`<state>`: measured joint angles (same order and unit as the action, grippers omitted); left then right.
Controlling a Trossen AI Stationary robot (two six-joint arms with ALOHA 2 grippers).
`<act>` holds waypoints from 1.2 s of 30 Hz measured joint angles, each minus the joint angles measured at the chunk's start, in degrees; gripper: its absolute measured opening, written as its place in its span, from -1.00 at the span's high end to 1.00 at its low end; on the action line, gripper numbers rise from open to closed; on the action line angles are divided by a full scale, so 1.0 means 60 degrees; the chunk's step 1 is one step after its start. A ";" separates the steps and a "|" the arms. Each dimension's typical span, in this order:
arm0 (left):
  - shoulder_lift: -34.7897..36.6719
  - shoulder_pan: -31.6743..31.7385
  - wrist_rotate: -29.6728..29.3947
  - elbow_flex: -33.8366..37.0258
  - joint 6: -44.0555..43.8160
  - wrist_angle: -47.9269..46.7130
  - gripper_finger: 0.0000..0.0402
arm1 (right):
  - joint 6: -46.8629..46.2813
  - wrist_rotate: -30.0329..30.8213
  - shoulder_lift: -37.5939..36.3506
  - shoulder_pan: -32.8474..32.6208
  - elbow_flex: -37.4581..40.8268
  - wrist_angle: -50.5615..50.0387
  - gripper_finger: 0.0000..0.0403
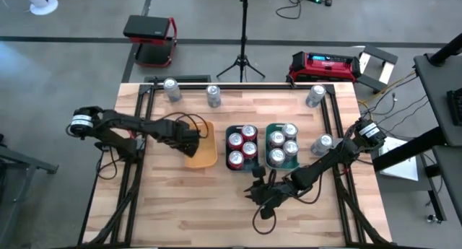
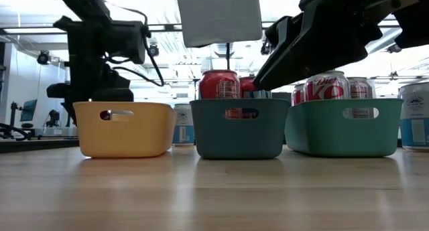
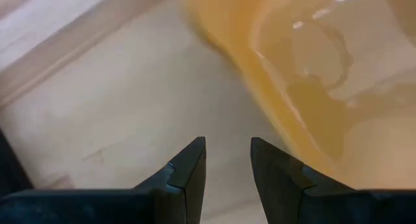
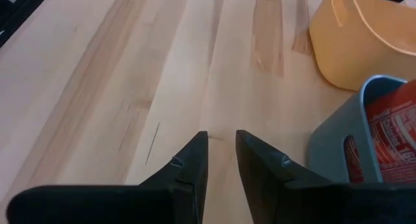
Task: Sort soda cans
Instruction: Move the yellow bin beside the dark green bin
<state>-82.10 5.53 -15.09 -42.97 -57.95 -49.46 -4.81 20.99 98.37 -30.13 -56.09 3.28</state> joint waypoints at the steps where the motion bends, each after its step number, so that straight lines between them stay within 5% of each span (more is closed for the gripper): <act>1: -0.0006 0.0083 -0.0017 0.0006 -0.0012 0.0002 0.47 | -0.0044 0.0000 0.0000 0.0000 0.0022 0.0006 0.63; 13: -0.0067 0.0344 -0.0749 -0.0301 -0.0061 0.0579 0.47 | -0.0017 0.0001 0.0000 0.0000 0.0160 0.0033 0.55; 21: -0.0059 0.0474 -0.0403 -0.0569 0.0261 0.0045 0.47 | 0.0067 0.0004 0.0000 0.0000 0.0173 0.0041 0.52; 36: 0.0365 -0.0454 -0.0328 -0.3718 0.1028 -0.1357 0.47 | 0.0068 0.0004 0.0000 0.0000 0.0173 0.0071 0.57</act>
<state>-79.91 2.81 -17.05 -65.28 -51.78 -57.60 -4.40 21.02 98.37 -30.13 -55.05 3.70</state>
